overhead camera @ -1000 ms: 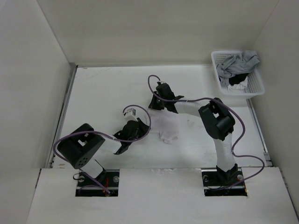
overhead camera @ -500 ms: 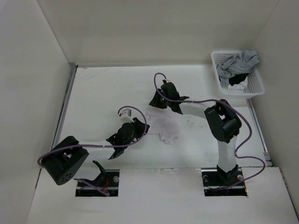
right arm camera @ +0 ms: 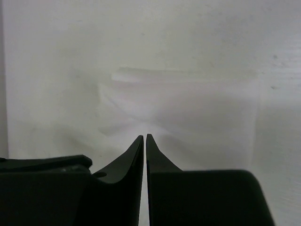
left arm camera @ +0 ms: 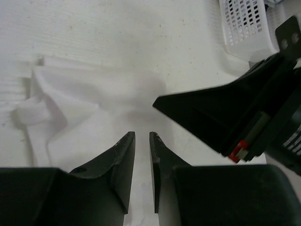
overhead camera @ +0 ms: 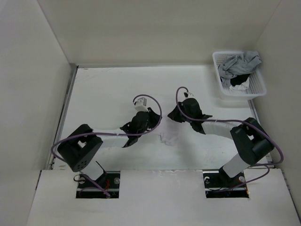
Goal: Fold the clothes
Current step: Fold the tank top
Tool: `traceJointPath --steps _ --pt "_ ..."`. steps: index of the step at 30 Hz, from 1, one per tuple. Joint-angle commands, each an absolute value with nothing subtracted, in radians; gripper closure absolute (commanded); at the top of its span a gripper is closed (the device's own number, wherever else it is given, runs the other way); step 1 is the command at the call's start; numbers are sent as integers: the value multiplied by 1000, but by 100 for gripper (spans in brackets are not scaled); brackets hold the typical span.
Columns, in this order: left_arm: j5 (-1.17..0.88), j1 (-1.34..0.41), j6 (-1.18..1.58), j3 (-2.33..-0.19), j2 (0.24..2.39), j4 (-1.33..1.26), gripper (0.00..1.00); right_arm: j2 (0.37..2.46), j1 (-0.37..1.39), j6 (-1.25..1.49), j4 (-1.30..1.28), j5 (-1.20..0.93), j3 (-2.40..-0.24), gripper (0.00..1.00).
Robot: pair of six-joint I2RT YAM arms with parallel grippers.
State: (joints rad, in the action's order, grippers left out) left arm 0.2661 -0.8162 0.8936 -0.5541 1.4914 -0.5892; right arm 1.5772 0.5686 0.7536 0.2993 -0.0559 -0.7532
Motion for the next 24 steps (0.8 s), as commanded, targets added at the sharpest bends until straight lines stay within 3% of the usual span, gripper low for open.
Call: traceJointPath --steps 1,7,14,21,24 --pt "227 -788 867 -636 1598 -633 86 1601 541 773 379 -52 -727 91" --pt "180 -673 897 -661 1772 -667 91 1664 486 799 413 -49 -710 94" --pt "169 -601 899 -612 1776 -713 89 1683 453 824 425 -49 -684 94" --pt "155 -648 891 -525 1608 -736 73 1651 453 825 409 -51 -701 93" --pt "163 -671 884 -463 1478 -721 69 1570 456 818 417 -37 -677 84"
